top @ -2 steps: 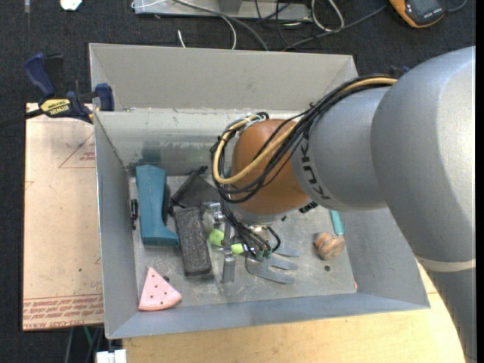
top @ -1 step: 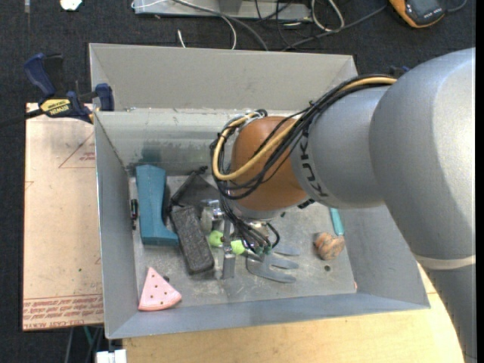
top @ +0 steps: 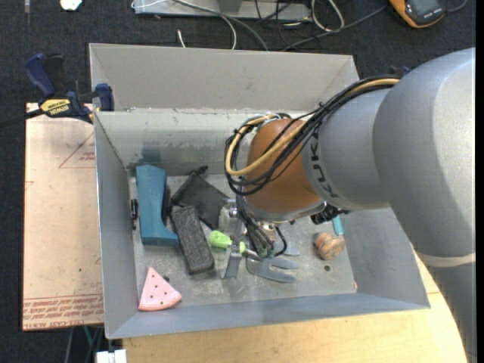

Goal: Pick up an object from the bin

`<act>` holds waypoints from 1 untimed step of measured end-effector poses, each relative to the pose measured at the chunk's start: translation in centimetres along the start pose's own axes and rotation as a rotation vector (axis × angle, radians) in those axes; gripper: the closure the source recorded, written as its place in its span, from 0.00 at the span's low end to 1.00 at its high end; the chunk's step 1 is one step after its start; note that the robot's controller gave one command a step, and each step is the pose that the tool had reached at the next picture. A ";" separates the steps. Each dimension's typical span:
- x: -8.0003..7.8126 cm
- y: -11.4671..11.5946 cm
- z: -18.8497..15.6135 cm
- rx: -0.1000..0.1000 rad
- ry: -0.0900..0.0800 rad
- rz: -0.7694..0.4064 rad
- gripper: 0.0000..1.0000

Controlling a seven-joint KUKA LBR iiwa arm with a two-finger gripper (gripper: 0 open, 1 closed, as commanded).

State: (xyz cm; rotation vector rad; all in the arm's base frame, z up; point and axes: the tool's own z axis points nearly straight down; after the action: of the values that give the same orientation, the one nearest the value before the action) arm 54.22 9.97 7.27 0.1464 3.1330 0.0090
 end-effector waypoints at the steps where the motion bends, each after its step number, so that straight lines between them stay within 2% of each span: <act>1: -0.1 -3.5 0.2 -0.002 -0.003 -0.466 1.00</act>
Offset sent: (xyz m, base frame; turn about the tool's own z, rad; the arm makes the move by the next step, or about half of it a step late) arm 0.0000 0.0000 0.0000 0.0000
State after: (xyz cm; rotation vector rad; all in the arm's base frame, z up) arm 54.03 6.51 7.04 -0.5795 3.0779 0.0099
